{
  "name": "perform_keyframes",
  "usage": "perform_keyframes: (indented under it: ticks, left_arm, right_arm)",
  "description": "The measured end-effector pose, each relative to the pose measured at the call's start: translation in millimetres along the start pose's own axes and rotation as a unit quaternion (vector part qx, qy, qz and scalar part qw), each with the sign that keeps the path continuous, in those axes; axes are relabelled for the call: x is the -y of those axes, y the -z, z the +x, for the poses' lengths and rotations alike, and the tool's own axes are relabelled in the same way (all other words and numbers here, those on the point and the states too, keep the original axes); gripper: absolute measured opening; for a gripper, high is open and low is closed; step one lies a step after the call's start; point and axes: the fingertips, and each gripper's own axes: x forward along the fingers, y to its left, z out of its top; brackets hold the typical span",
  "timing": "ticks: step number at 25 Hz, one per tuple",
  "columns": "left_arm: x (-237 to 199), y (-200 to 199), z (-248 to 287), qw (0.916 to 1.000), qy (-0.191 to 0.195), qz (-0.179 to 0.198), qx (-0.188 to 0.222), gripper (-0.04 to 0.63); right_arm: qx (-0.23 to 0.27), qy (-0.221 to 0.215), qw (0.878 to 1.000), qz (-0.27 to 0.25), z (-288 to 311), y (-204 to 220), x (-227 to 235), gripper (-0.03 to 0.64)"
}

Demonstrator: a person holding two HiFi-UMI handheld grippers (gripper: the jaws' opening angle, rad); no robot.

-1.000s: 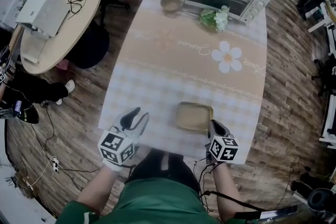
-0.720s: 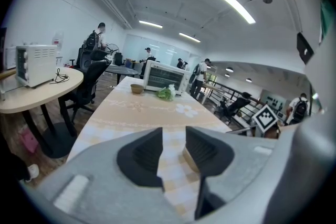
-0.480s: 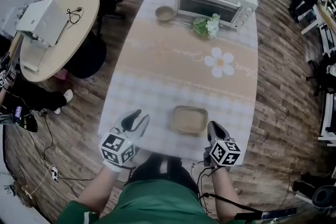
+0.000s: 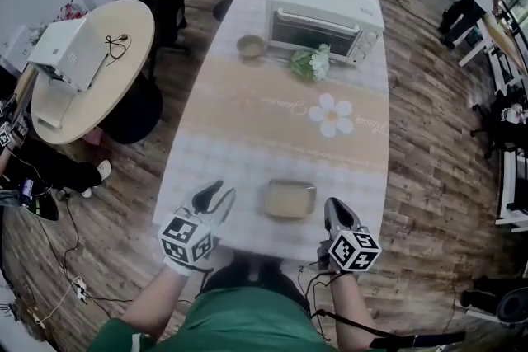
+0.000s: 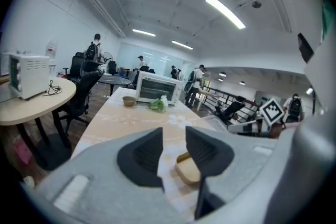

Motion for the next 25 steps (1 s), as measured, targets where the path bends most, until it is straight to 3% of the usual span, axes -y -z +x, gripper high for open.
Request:
perform_keyframes:
  ticks: [16,25]
  left_arm:
    - [29,-30,-24,0.9993,0.004,0.007,0.036,0.130]
    - [40,-39,-35,0.9987,0.001,0.013,0.050,0.130]
  right_arm:
    - [0.089,-0.004,0.996,0.000,-68,-61,-12,0.015]
    - [0.155,-0.003,0.988,0.029,-110,-101,-3,0.015]
